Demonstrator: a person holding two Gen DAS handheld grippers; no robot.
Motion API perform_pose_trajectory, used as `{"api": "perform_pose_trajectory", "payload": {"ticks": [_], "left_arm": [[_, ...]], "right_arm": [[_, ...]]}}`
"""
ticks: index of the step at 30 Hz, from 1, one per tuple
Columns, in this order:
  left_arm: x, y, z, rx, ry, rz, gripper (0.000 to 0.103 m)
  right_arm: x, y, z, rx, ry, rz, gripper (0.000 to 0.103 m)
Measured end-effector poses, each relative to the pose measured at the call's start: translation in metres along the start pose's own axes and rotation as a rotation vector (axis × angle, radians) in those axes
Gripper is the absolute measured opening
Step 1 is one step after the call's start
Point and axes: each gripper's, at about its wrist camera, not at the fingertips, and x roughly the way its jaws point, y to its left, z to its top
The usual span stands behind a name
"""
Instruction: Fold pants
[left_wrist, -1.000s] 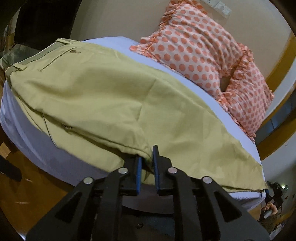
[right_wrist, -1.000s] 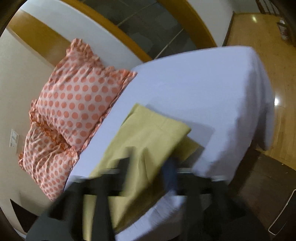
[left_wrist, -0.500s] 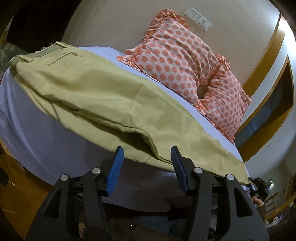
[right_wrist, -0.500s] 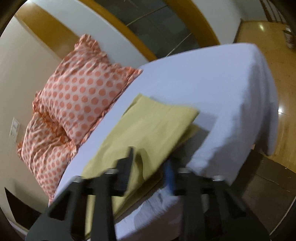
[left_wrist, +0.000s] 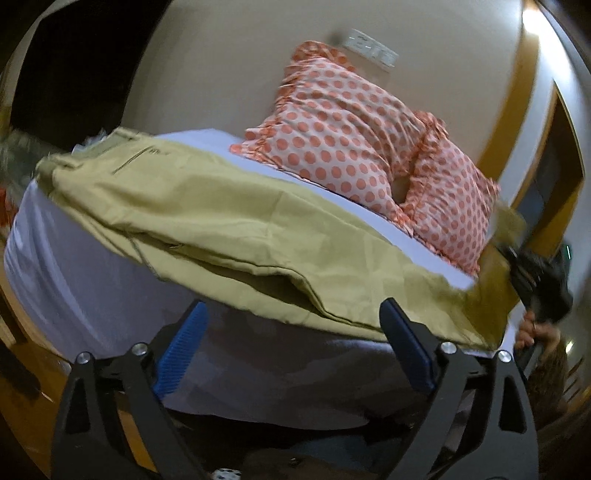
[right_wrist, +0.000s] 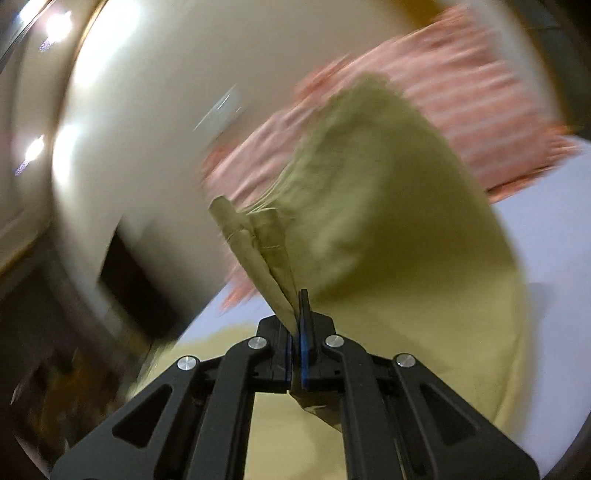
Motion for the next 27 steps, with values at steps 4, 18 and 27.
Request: {"api": "perform_pose_trajectory", "payload": {"ticks": [4,18,27], "left_arm": [[0.005,-0.010,-0.007,0.088,0.013,0.053,0.096],[0.041,0.017,0.002,-0.033,0.074,0.016,0.096],[0.035,0.028,0.026,-0.113,0.022,0.026,0.096]], "right_arm": [[0.079,0.058,-0.055,-0.197,0.370,0.034,0.012],[0.045,0.007,-0.042,-0.027,0.257,-0.056,0.086],[0.049,0.006,-0.049,-0.012,0.269,-0.034,0.087]]}}
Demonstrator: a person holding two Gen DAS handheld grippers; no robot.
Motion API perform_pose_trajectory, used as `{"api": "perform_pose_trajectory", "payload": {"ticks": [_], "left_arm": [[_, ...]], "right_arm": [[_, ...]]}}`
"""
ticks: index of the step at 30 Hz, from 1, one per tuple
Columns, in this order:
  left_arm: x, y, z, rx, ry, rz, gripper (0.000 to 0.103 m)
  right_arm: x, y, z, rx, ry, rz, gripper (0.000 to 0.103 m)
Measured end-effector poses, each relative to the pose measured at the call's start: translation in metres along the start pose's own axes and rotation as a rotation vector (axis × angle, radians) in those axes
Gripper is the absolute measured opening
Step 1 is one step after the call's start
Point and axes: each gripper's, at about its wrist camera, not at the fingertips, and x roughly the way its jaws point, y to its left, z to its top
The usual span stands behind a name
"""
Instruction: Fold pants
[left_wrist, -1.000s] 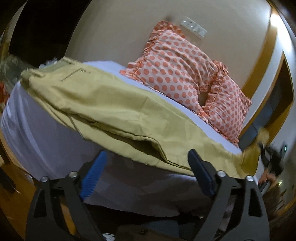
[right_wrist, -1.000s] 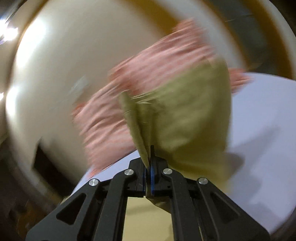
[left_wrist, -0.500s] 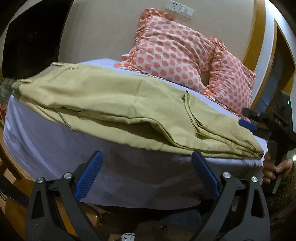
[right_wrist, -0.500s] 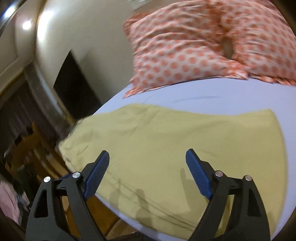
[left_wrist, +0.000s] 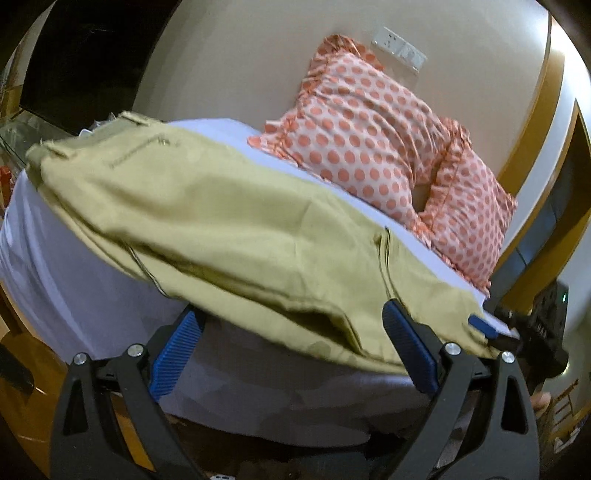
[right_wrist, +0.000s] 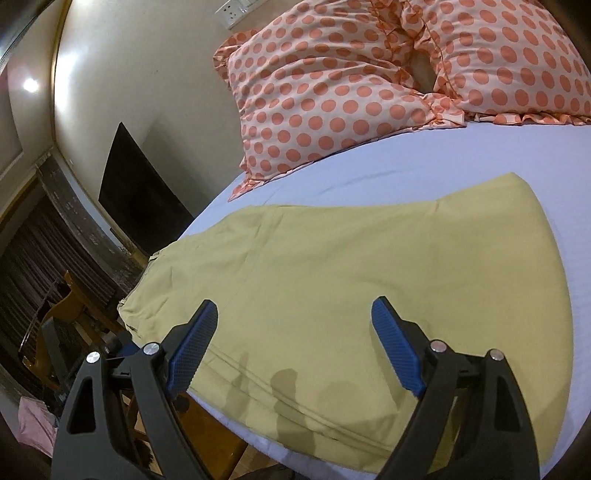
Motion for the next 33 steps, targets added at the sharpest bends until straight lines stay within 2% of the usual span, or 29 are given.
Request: {"api": "perform_pose_trajectory", "payload": {"ticks": [2,5,7,9,11,12,13,15,16,17,18,20,21,23,24,26,28,30,32,33], "left_arm": [[0.002,0.005,0.010,-0.024,-0.011,0.026,0.096],[0.003,0.027,0.031,-0.115,-0.039,0.073,0.096],[0.004,0.057,0.050,-0.236,-0.064,0.121,0.091],[0.004,0.082,0.062,-0.335,-0.069,0.117,0.073],[0.004,0.103,0.072,-0.436,-0.062,0.092,0.064],[0.006,0.114,0.077,-0.493,-0.054,0.086,0.053],[0.006,0.123,0.078,-0.530,-0.047,0.088,0.047],[0.009,0.138,0.082,-0.590,-0.033,0.104,0.022],[0.010,0.141,0.083,-0.600,-0.027,0.114,0.018],[0.011,0.133,0.088,-0.567,-0.013,0.165,0.015],[0.010,0.119,0.092,-0.491,-0.006,0.231,0.014],[0.009,0.081,0.108,-0.297,-0.010,0.339,0.012],[0.008,0.052,0.120,-0.189,-0.020,0.354,0.012],[0.009,-0.002,0.136,-0.032,-0.036,0.335,0.012],[0.013,-0.048,0.143,0.102,-0.052,0.321,0.012],[0.018,-0.106,0.141,0.273,-0.073,0.272,0.013],[0.027,-0.178,0.121,0.476,-0.072,0.155,0.014],[0.038,-0.236,0.084,0.646,-0.048,0.030,0.016],[0.054,-0.281,0.023,0.829,0.021,-0.080,0.017],[0.060,-0.293,-0.003,0.907,0.054,-0.111,0.017]], "right_arm": [[0.002,-0.002,0.000,0.010,0.002,0.001,0.087],[0.003,-0.005,-0.002,0.020,0.003,0.006,0.087],[0.003,-0.006,-0.002,0.021,0.001,0.007,0.087],[0.002,-0.007,-0.002,0.025,-0.006,0.014,0.087],[0.002,-0.010,-0.002,0.030,-0.010,0.022,0.087],[0.001,-0.011,-0.002,0.033,-0.013,0.027,0.087],[0.000,-0.012,-0.001,0.036,-0.017,0.030,0.087],[-0.002,-0.015,-0.001,0.043,-0.026,0.042,0.087],[-0.003,-0.016,-0.001,0.045,-0.029,0.044,0.087],[-0.006,-0.018,-0.001,0.048,-0.036,0.046,0.087],[-0.009,-0.019,0.000,0.049,-0.041,0.046,0.087],[-0.018,-0.025,0.003,0.051,-0.064,0.033,0.087],[-0.024,-0.028,0.004,0.054,-0.081,0.025,0.087],[-0.039,-0.039,0.008,0.074,-0.128,-0.001,0.087],[-0.047,-0.046,0.010,0.091,-0.156,-0.020,0.088],[-0.061,-0.058,0.012,0.120,-0.197,-0.057,0.088],[-0.079,-0.073,0.012,0.153,-0.248,-0.111,0.088],[-0.093,-0.084,0.011,0.179,-0.285,-0.152,0.088],[-0.108,-0.096,0.008,0.214,-0.323,-0.194,0.088],[-0.116,-0.103,0.006,0.234,-0.336,-0.209,0.088]]}}
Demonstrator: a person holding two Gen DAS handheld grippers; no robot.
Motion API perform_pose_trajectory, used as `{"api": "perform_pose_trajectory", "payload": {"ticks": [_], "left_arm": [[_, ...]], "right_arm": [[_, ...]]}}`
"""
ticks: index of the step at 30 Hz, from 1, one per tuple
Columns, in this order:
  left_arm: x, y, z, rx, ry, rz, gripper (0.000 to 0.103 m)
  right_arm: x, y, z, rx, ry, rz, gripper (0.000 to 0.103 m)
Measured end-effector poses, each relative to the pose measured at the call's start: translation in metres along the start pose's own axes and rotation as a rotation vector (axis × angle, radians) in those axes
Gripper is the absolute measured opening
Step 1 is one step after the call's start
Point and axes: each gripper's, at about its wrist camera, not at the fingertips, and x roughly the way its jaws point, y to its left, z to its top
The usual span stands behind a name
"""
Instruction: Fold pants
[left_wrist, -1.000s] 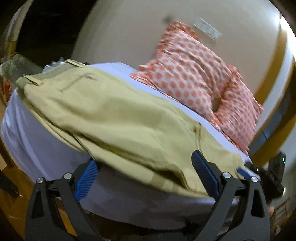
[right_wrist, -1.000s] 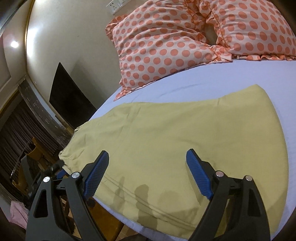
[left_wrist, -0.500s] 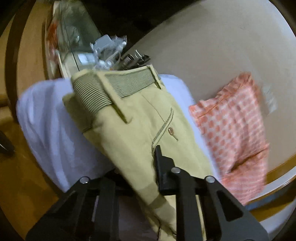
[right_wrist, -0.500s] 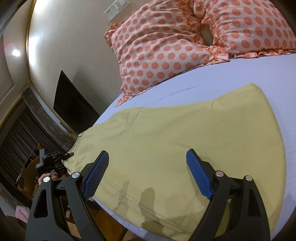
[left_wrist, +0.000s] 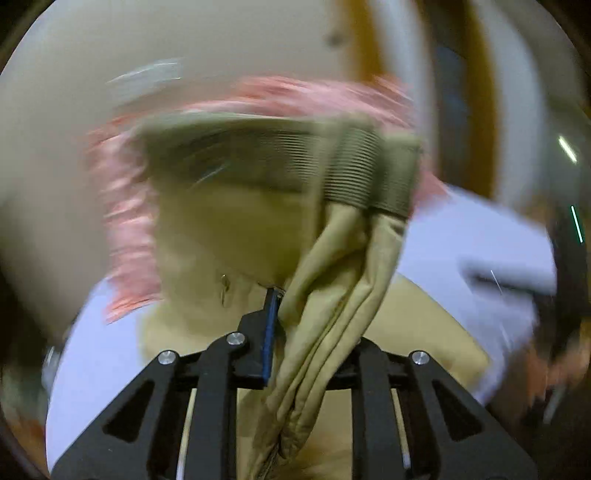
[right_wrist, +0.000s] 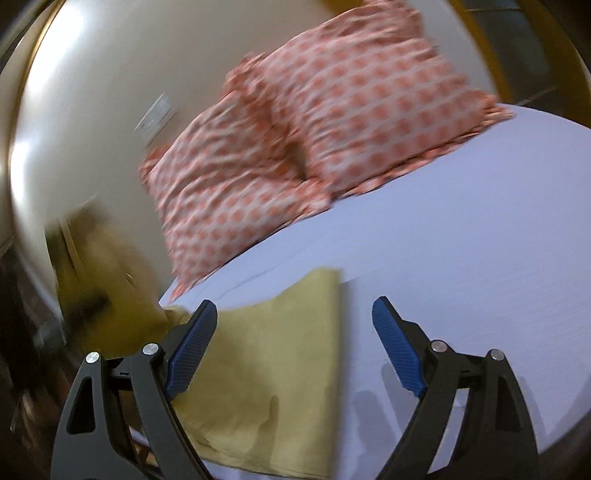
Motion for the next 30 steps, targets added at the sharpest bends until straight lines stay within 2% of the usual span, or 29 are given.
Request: {"api": "perform_pose_trajectory", "payload": {"ticks": [2,3,4,5,7,8,10,11,12,13,14,15,18,21,24,26,29,30], "left_arm": [[0.019,-0.047,-0.021,0.139,0.065,-0.070,0.015],[0.032,-0.067,-0.037,0.191,0.123,-0.107,0.015],[0.040,-0.076,-0.046,0.208,0.158,-0.140,0.016],[0.043,-0.082,-0.056,0.220,0.170,-0.137,0.017],[0.038,-0.087,-0.064,0.254,0.145,-0.102,0.020],[0.033,-0.087,-0.064,0.253,0.139,-0.101,0.025],[0.013,-0.077,-0.062,0.221,0.117,-0.156,0.028],[0.001,-0.067,-0.063,0.191,0.107,-0.201,0.033],[-0.007,-0.059,-0.058,0.160,0.100,-0.238,0.043],[-0.010,-0.048,-0.053,0.119,0.089,-0.271,0.049],[-0.019,-0.025,-0.050,0.044,0.067,-0.289,0.059],[-0.022,-0.009,-0.050,-0.010,0.057,-0.284,0.063],[-0.010,0.064,-0.053,-0.255,0.089,-0.161,0.063],[0.027,0.135,-0.074,-0.507,0.216,-0.075,0.061],[0.058,0.161,-0.090,-0.585,0.322,-0.065,0.061],[0.074,0.161,-0.093,-0.594,0.366,-0.122,0.061],[0.080,0.158,-0.092,-0.593,0.377,-0.166,0.063],[0.084,0.157,-0.091,-0.609,0.376,-0.215,0.062]], "right_arm": [[-0.005,-0.013,0.003,0.034,-0.004,-0.022,0.088],[-0.006,-0.018,0.005,0.046,0.005,-0.027,0.088],[-0.004,-0.020,0.006,0.051,0.021,-0.027,0.088],[0.001,-0.022,0.006,0.051,0.045,-0.019,0.088],[0.012,-0.022,0.007,0.044,0.096,-0.004,0.088],[0.022,-0.022,0.006,0.042,0.137,0.010,0.087],[0.044,-0.021,0.004,0.042,0.226,0.036,0.081],[0.051,-0.020,0.002,0.039,0.258,0.036,0.074],[0.059,-0.021,0.001,0.038,0.291,0.033,0.068],[0.068,-0.021,0.001,0.038,0.323,0.030,0.065],[0.077,-0.022,0.000,0.034,0.354,0.028,0.062],[0.081,-0.021,0.000,0.023,0.357,0.035,0.057],[0.090,-0.019,0.001,0.015,0.398,0.075,0.054],[0.096,-0.024,0.004,0.039,0.412,0.111,0.051],[0.099,-0.023,0.005,0.035,0.422,0.130,0.051],[0.101,-0.021,0.005,0.027,0.430,0.143,0.052],[0.104,-0.023,0.007,0.043,0.447,0.192,0.051],[0.105,-0.024,0.007,0.049,0.453,0.211,0.042]]}}
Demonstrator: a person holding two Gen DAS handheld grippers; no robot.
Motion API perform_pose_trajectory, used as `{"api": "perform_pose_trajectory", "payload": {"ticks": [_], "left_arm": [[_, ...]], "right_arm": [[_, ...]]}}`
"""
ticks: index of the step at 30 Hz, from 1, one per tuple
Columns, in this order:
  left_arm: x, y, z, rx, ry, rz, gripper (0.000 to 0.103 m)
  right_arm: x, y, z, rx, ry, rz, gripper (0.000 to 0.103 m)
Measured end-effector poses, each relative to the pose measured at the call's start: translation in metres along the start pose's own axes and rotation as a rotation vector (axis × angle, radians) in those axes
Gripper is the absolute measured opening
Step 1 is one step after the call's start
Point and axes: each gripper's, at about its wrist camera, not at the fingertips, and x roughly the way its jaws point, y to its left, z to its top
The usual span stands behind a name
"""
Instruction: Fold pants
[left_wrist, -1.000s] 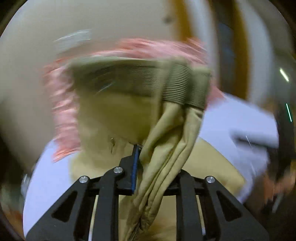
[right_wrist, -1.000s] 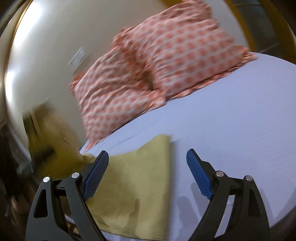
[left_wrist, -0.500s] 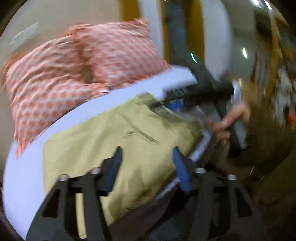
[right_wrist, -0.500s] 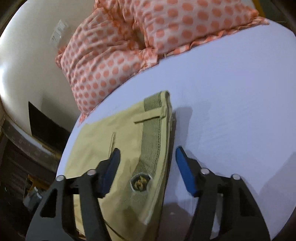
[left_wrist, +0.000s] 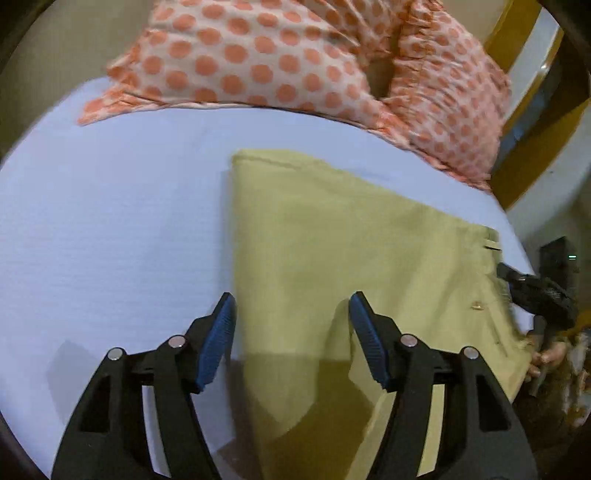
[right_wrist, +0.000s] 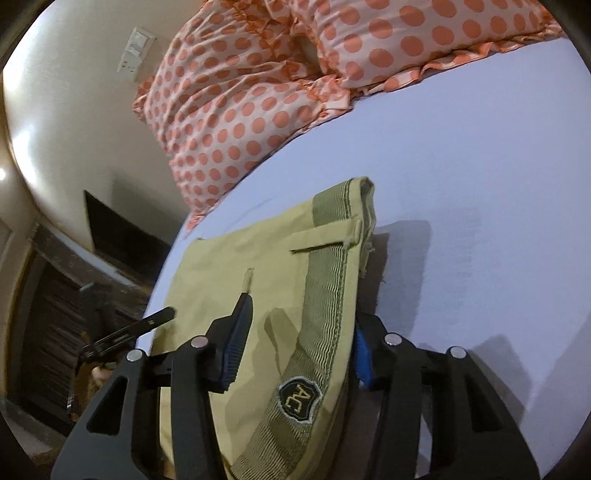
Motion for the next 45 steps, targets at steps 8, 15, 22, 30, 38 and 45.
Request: {"api": "perform_pose_trajectory", "payload": {"ticks": [8,15,22,30,38,45], "left_arm": [[0.010,-0.012,0.029,0.025,0.018,-0.042,0.010],[0.027,-0.044,0.089,0.133,-0.170,0.220,0.009],[0.013,-0.035,0.067,0.135,-0.203,0.367,0.026],[0.015,-0.057,0.035,0.127,-0.073,0.068,0.049],[0.015,-0.064,0.001,0.138,-0.064,0.232,0.088],[-0.027,-0.085,-0.082,0.162,-0.082,0.354,0.101]], "right_arm": [[0.003,-0.002,0.019,0.106,0.049,0.151,0.014],[-0.003,0.004,0.089,0.063,-0.122,-0.002,0.013],[-0.016,-0.012,0.085,0.009,-0.166,-0.407,0.025],[0.005,0.032,0.051,-0.087,-0.024,-0.235,0.081],[-0.007,0.065,0.014,-0.189,-0.064,-0.566,0.099],[-0.030,0.102,-0.058,-0.306,-0.061,-0.515,0.102]]}}
